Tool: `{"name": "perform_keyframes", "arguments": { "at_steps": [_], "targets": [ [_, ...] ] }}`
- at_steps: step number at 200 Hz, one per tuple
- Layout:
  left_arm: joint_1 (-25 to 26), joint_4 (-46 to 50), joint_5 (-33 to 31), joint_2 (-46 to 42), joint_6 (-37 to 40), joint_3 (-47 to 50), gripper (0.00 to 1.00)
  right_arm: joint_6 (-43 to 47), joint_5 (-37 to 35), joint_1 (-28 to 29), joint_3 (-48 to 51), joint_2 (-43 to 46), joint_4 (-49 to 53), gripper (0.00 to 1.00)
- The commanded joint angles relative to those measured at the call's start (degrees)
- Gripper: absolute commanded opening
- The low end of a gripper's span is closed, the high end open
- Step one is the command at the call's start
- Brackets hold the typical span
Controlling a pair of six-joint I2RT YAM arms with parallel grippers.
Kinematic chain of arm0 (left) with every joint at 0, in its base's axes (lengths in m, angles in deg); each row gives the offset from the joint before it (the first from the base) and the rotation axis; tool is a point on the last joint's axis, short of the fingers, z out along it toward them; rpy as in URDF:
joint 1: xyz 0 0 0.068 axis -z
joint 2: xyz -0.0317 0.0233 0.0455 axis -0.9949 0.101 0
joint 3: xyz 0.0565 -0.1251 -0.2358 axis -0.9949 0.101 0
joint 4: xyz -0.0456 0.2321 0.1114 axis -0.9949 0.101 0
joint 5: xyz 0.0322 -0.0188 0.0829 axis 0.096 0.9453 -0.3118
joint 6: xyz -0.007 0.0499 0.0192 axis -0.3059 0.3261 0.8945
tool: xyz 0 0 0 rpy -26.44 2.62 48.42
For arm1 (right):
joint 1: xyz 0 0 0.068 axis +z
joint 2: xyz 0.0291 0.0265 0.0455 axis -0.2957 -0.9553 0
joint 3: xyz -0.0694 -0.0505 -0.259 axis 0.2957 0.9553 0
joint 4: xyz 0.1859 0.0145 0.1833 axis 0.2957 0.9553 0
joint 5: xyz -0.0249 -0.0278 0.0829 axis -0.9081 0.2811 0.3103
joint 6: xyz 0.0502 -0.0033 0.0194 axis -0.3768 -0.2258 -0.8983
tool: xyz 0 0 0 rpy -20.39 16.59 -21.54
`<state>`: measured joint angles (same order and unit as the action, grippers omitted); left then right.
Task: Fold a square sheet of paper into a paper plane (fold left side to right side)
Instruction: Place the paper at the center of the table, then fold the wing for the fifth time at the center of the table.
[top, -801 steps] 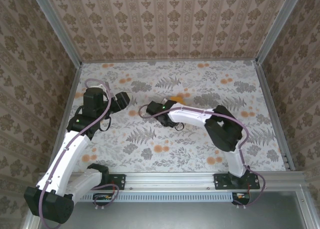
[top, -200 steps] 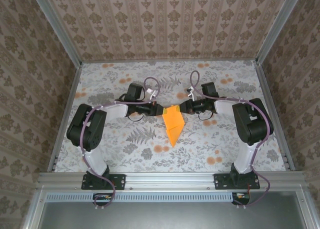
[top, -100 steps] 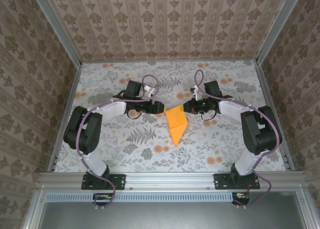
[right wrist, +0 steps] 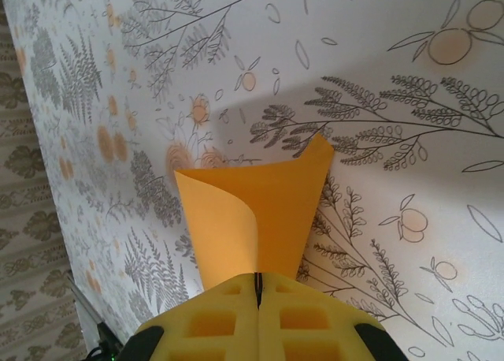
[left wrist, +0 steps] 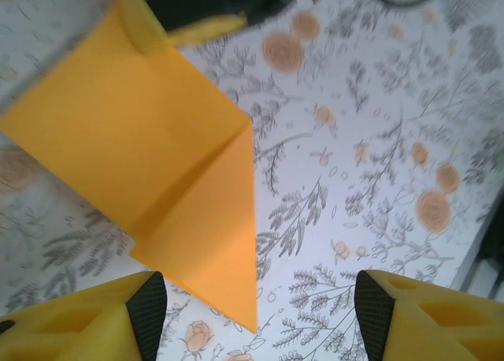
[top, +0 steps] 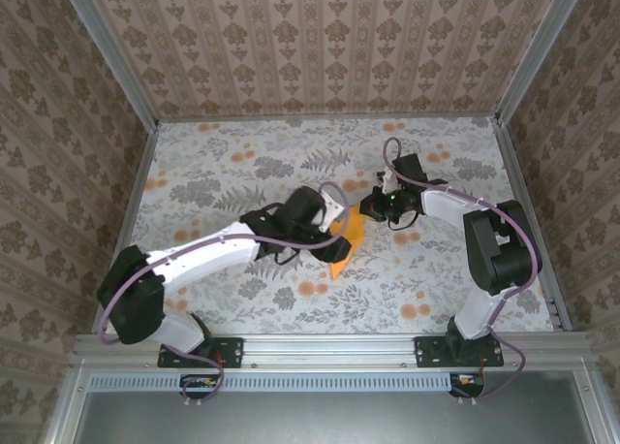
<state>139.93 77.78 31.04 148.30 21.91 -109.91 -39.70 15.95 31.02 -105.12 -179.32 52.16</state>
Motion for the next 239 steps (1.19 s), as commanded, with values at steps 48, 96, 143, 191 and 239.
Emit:
{"name": "perform_keyframes", "arguments": {
  "at_steps": [48,96,143,191,239],
  "targets": [
    [8.2,11.0,-17.9,15.0,-1.2,-11.0,0.7,-2.4,-2.4,0.9,-1.6,-1.3,2.6,0.0],
    [10.1,15.8,-24.1,20.5,-1.4,-15.4,0.7,-2.3,-2.1,1.0,-1.9,-1.4,2.8,0.0],
    [11.1,18.4,-26.9,23.9,-1.1,-17.5,0.58,-2.5,-2.2,1.2,-2.2,-1.9,2.8,0.0],
    [11.2,18.7,-26.9,25.1,-1.0,-17.9,0.26,-2.3,-2.7,1.3,-2.1,-2.7,3.0,0.0],
    [10.7,17.9,-25.3,25.5,-0.8,-17.7,0.1,-1.2,-2.9,1.3,-2.8,-2.8,3.6,0.0]
  ]
}}
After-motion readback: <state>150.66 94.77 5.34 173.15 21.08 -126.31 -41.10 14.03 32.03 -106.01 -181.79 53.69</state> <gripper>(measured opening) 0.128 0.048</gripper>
